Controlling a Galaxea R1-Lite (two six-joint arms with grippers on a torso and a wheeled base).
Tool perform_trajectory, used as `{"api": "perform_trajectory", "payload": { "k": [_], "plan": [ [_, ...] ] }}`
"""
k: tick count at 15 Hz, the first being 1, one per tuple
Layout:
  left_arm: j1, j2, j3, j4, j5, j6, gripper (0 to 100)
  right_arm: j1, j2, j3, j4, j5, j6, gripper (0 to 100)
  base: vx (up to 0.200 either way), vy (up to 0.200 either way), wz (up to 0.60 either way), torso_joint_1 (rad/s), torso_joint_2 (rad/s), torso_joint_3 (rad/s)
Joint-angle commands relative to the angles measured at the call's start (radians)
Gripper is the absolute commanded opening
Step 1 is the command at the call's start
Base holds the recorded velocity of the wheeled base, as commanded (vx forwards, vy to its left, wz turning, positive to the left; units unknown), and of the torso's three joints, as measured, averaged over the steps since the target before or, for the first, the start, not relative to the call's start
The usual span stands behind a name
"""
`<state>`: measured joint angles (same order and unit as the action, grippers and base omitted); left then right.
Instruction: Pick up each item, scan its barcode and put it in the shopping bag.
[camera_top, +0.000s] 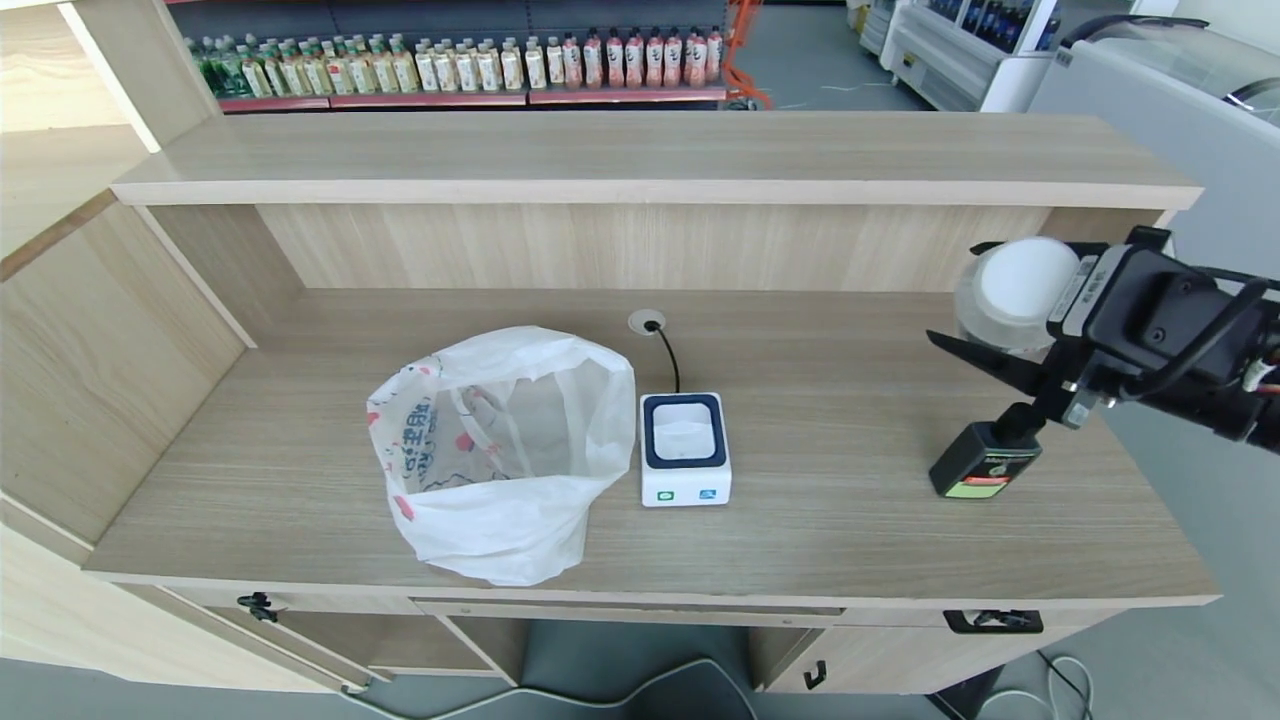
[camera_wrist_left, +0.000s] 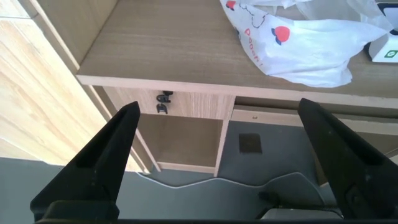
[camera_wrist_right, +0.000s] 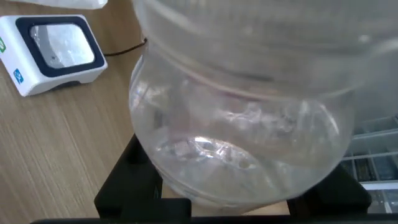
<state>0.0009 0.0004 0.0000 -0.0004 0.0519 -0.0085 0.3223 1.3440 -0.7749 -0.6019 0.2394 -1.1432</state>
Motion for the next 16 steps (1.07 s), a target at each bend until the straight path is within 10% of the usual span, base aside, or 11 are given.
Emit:
{"api": "perform_trajectory", "payload": {
  "k": [1, 8, 16],
  "plan": [
    [0.001, 0.0, 0.0, -0.001, 0.0, -0.001, 100, 0.015, 0.021, -0.007, -0.006, -0.002, -0.003, 0, 0.0, 0.2, 0.0, 0.007, 0.0, 0.002],
    [0.001, 0.0, 0.0, 0.0, 0.0, 0.001, 100, 0.034, 0.149, 0.022, -0.164, 0.06, 0.008, 0, 0.0, 0.2, 0.0, -0.001, 0.0, 0.003],
    [0.001, 0.0, 0.0, 0.0, 0.0, 0.001, 100, 0.012, 0.305, 0.121, -0.406, 0.201, 0.023, 0, 0.0, 0.0, 0.0, 0.0, 0.0, 0.0]
  ]
}}
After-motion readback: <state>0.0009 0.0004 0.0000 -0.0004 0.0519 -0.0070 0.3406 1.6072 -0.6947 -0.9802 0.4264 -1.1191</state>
